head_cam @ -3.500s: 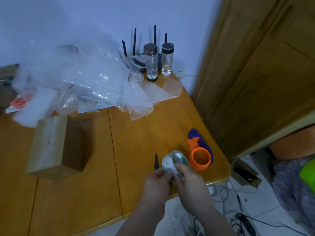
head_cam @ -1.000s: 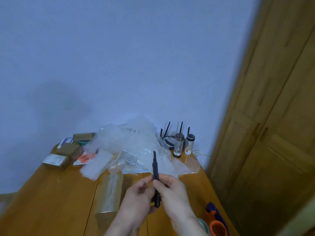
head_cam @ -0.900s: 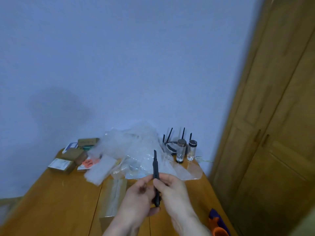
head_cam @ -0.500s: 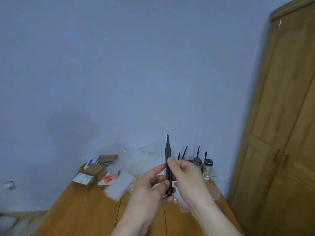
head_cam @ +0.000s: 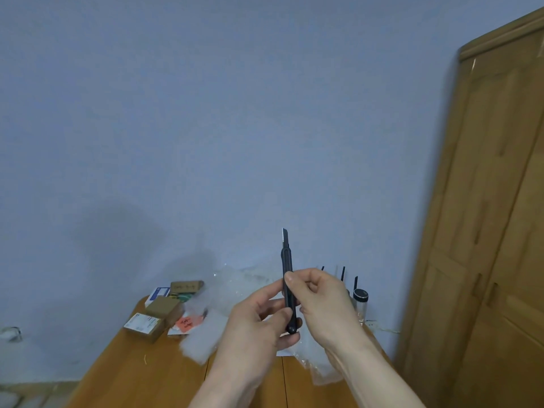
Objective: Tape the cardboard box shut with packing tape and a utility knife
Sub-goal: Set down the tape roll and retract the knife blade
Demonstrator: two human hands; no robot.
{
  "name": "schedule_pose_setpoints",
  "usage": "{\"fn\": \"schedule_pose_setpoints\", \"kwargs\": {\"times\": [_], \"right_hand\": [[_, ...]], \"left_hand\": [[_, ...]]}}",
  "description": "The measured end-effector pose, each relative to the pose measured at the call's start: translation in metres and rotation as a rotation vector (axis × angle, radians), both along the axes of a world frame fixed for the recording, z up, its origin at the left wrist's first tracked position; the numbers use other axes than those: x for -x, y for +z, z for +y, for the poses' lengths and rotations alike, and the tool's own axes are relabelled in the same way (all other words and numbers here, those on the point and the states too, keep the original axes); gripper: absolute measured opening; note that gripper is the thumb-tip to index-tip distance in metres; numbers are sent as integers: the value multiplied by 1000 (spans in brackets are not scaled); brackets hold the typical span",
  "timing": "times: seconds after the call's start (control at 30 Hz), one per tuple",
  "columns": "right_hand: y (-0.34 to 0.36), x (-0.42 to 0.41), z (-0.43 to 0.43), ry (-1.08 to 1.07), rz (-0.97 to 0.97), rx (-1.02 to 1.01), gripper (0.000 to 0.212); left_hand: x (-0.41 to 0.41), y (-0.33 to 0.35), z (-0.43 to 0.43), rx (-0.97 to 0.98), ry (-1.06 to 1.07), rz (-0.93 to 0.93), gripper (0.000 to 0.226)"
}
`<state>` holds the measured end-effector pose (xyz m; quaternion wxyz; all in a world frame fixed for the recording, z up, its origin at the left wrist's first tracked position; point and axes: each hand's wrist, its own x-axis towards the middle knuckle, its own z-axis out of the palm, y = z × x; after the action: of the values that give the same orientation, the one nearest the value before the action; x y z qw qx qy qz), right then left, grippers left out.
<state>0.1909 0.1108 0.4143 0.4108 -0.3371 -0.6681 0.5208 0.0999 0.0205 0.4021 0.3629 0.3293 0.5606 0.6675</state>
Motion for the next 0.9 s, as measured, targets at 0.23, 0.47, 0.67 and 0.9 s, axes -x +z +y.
{"fn": "schedule_pose_setpoints", "kwargs": {"times": [0.23,0.47,0.67,0.9], "right_hand": [[-2,5,1,50,5,11,9],[-6,7,3,113,15,40,20],[-7,5,3,156,16,49,26],[-8,3,6,156,-14,33,28]], "left_hand": [[8,2,0,9,-1,19,47],[11,2,0,18,8,51,51],[13,-1,3,2,-22,49,53],[14,-6,9,-20,-33,40,54]]}}
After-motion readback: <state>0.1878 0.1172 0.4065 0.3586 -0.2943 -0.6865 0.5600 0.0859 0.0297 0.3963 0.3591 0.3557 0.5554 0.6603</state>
